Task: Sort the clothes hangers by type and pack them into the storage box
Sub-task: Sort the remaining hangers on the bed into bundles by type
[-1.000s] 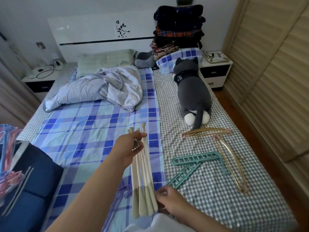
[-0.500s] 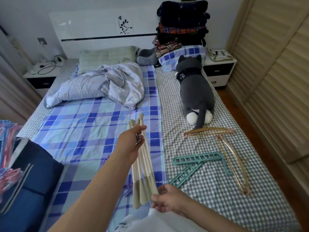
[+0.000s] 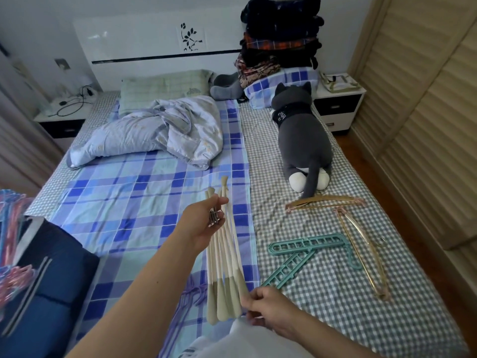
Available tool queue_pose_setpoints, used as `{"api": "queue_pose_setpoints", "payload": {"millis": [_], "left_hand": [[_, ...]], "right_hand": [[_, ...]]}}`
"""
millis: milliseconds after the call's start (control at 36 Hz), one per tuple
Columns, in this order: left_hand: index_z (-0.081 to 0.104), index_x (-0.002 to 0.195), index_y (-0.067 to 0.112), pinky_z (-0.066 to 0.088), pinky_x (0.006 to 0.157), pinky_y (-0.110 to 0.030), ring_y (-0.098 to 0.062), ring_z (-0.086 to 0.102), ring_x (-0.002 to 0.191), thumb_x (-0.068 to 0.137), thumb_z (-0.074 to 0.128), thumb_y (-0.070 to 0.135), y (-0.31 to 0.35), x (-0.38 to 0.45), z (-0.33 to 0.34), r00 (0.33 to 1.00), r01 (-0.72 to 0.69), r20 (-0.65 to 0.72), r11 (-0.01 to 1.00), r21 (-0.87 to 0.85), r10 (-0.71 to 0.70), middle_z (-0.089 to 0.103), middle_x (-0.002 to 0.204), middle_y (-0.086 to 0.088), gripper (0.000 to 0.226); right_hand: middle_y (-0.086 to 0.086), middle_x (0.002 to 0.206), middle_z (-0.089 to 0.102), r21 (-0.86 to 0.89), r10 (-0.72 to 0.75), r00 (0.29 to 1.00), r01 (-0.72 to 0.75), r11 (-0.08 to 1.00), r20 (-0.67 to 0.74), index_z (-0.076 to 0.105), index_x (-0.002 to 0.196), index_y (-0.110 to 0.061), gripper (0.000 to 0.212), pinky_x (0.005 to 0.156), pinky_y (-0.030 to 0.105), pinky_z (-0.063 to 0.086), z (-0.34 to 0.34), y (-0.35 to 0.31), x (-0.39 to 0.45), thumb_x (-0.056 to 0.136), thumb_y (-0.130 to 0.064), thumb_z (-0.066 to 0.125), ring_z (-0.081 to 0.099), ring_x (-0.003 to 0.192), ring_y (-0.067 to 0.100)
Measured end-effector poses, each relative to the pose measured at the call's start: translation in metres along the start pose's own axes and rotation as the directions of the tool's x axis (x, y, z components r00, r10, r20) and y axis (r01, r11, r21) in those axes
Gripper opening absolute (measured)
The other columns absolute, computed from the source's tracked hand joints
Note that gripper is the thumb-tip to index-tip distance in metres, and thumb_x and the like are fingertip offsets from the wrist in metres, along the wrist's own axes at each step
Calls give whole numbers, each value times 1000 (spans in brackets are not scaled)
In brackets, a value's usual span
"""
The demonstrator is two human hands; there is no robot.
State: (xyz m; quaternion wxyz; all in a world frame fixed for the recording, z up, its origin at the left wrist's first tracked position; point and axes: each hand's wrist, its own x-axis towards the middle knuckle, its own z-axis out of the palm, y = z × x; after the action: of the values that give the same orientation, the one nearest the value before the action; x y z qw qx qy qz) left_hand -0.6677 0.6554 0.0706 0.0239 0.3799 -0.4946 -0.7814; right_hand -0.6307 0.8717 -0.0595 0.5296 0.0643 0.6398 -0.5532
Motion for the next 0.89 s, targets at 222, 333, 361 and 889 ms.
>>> {"api": "queue_pose_setpoints", "payload": {"millis": [222, 333, 361, 889], "left_hand": [[76, 100, 3, 47, 78, -29, -16, 64, 79, 98, 61, 13, -27, 28, 0, 994, 109, -21, 938, 330, -108, 67, 85, -5, 18], [72, 87, 7, 40, 65, -26, -14, 59, 67, 94, 67, 9, -48, 53, -4, 981, 194, -99, 912, 361, -169, 61, 76, -7, 8], [71, 86, 7, 39, 64, -26, -15, 58, 66, 93, 68, 9, -53, 58, -8, 977, 206, -124, 911, 358, -172, 60, 74, -7, 7], [73, 105, 8, 37, 63, -28, -19, 60, 77, 95, 62, 13, -134, 136, -26, 930, 311, -320, 852, 422, -181, 64, 87, -10, 15]], "right_hand": [[10, 85, 68, -60, 76, 974, -91, 994, -213, 64, 106, -7, 17, 65, 30, 47, -42, 21, 8, 90, -10, 65, 62, 68, 17], [12, 75, 61, -9, 164, 939, -175, 984, -301, 62, 106, 1, 14, 49, 26, 47, -70, 37, 10, 93, 0, 57, 57, 57, 16], [11, 71, 60, -5, 186, 931, -198, 980, -314, 61, 101, 1, 10, 49, 27, 46, -75, 40, 9, 92, -1, 57, 56, 56, 17], [16, 83, 67, -199, 351, 856, -446, 873, -380, 61, 110, 1, 18, 61, 33, 45, -195, 46, 101, 95, -3, 52, 56, 65, 22]]}}
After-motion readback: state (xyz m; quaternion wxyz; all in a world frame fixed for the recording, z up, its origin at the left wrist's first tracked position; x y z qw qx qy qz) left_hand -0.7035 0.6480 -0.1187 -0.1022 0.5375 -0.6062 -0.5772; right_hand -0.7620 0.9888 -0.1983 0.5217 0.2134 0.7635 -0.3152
